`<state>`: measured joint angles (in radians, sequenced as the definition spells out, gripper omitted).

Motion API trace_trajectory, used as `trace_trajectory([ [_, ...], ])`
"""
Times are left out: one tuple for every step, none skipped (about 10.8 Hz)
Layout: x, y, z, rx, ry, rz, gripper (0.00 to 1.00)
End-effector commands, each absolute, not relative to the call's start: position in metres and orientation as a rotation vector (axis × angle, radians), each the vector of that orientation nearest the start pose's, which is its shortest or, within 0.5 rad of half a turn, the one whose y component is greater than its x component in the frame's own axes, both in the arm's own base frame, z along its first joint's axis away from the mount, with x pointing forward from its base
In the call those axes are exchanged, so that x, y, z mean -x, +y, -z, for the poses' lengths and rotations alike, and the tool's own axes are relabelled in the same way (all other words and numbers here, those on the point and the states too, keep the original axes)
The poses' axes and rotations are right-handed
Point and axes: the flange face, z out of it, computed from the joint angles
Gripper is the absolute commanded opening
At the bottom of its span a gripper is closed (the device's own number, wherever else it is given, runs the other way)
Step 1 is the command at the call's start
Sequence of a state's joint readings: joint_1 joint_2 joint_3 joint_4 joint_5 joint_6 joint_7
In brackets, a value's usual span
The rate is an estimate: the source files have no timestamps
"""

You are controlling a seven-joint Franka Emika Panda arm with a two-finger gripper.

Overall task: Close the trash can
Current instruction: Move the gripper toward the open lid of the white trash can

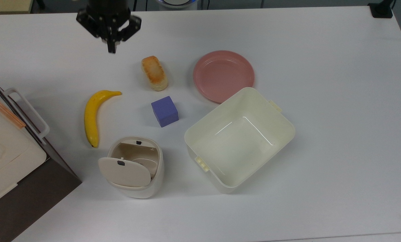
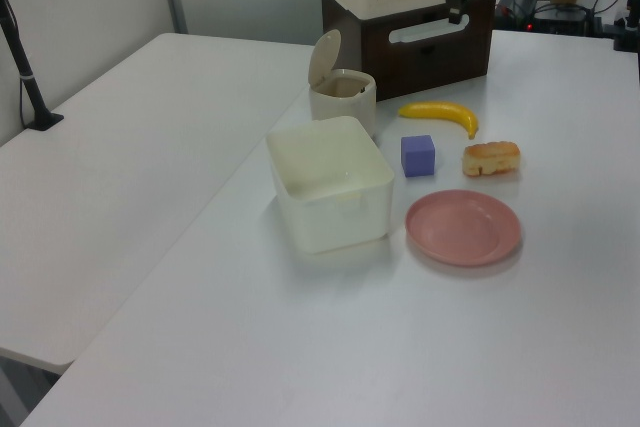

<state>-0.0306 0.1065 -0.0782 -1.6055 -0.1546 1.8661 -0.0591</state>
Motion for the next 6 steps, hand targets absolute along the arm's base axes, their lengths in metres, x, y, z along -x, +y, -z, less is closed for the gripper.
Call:
trace_trajectory([
  [-0.636, -0.073, -0.559, 3.332, -0.027, 0.337, 0.0],
  [-0.65, -0.073, -0.544, 3.323, 0.008, 0.397, 0.0],
  [-0.669, -0.071, -0.534, 3.297, 0.103, 0.54, 0.0],
  [-0.687, -0.068, -0.525, 3.263, 0.215, 0.651, 0.0],
  [-0.704, -0.064, -0.52, 3.23, 0.289, 0.737, 0.0],
  [-0.718, -0.063, -0.524, 3.186, 0.356, 0.835, 0.0],
])
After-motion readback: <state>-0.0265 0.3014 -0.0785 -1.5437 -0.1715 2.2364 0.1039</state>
